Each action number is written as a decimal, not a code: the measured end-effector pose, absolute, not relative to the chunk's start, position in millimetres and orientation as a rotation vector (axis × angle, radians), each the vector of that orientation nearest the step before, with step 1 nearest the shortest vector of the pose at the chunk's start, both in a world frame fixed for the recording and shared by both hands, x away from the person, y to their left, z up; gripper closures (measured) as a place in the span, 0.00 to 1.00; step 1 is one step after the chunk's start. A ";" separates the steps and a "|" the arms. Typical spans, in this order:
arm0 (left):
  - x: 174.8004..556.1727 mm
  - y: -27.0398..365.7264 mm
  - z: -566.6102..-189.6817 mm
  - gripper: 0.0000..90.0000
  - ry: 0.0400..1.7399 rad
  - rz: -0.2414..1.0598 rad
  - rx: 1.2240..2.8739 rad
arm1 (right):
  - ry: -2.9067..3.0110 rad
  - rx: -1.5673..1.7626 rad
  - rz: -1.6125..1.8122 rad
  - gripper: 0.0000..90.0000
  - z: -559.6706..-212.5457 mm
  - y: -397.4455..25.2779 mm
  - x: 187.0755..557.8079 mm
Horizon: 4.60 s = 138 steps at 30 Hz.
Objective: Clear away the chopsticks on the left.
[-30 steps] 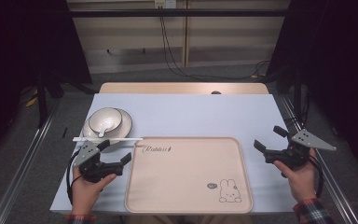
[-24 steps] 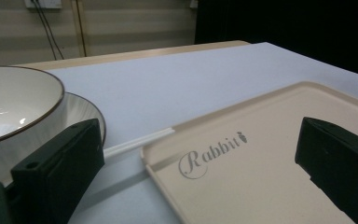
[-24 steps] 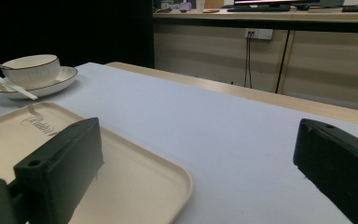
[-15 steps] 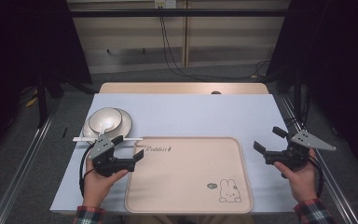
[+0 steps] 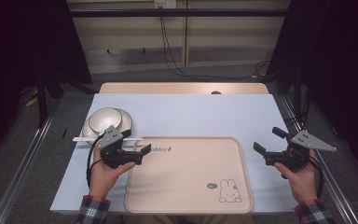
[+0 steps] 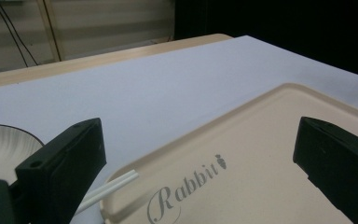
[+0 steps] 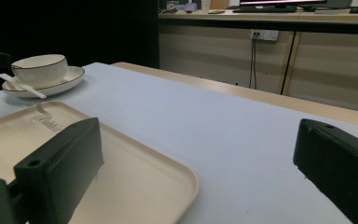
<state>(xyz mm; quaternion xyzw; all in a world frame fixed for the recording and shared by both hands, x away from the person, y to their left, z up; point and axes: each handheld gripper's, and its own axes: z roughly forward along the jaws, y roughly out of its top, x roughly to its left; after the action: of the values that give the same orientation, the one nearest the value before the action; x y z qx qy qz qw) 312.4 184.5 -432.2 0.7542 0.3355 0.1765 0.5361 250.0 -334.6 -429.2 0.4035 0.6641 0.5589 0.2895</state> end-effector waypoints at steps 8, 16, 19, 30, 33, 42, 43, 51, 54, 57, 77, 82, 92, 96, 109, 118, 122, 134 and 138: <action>324.0 174.3 -432.6 0.03 0.788 0.397 1.860 | 1.765 1.084 1.491 0.01 -428.5 -336.9 248.8; 333.8 168.1 -431.4 0.04 0.763 0.387 1.933 | 1.767 1.071 1.487 0.01 -428.0 -337.8 248.4; 336.0 166.8 -430.5 0.04 0.758 0.380 1.947 | 1.779 1.072 1.488 0.01 -428.2 -337.5 247.7; 347.5 164.0 -431.7 0.05 0.743 0.374 2.067 | 1.779 1.062 1.482 0.01 -427.9 -337.4 247.5; 351.2 165.8 -433.1 0.05 0.752 0.364 2.092 | 1.781 1.064 1.477 0.01 -428.0 -337.5 247.4; 358.4 168.4 -432.9 0.07 0.749 0.386 2.168 | 1.794 1.053 1.470 0.01 -428.3 -337.5 247.1; 360.4 170.6 -431.5 0.07 0.752 0.384 2.192 | 1.799 1.045 1.472 0.01 -428.4 -337.6 247.2; 365.7 174.7 -431.2 0.08 0.763 0.371 2.249 | 1.796 1.052 1.465 0.01 -428.4 -337.5 246.4; 367.1 175.9 -432.6 0.08 0.767 0.353 2.261 | 1.791 1.043 1.455 0.01 -428.5 -338.2 247.0; 367.7 177.6 -432.8 0.08 0.768 0.358 2.279 | 1.796 1.053 1.464 0.01 -428.4 -337.5 246.3; 374.5 189.9 -426.0 0.22 0.732 0.319 2.361 | 1.814 1.030 1.449 0.01 -428.4 -336.5 246.3; 374.6 192.9 -423.2 0.29 0.697 0.346 2.398 | 1.807 1.042 1.454 0.01 -428.1 -336.5 246.0; 373.5 193.7 -422.7 0.44 0.556 0.382 2.468 | 1.816 1.036 1.457 0.02 -429.0 -335.2 246.3; 373.6 188.5 -425.3 0.49 0.521 0.380 2.480 | 1.818 1.036 1.453 0.02 -429.2 -335.1 246.7; 374.5 182.5 -428.5 0.57 0.480 0.402 2.532 | 1.830 1.031 1.442 0.02 -429.7 -334.6 246.9; 375.0 184.2 -429.3 0.64 0.497 0.398 2.570 | 1.828 1.031 1.438 0.02 -430.1 -334.6 247.3; 375.4 184.2 -428.4 0.69 0.510 0.413 2.574 | 1.830 1.029 1.436 0.02 -430.1 -335.1 247.4; 377.6 180.9 -431.3 0.68 0.471 0.406 2.583 | 1.834 1.029 1.427 0.02 -430.5 -334.4 247.2; 378.1 181.7 -433.7 0.68 0.473 0.387 2.580 | 1.835 1.028 1.427 0.02 -430.6 -334.5 247.3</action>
<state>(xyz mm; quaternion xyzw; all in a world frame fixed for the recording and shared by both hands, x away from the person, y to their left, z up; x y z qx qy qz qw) 378.1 181.7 -433.7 0.9440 0.1732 0.1415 0.2425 247.3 -334.5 -430.6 0.3863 0.6898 0.5363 0.2956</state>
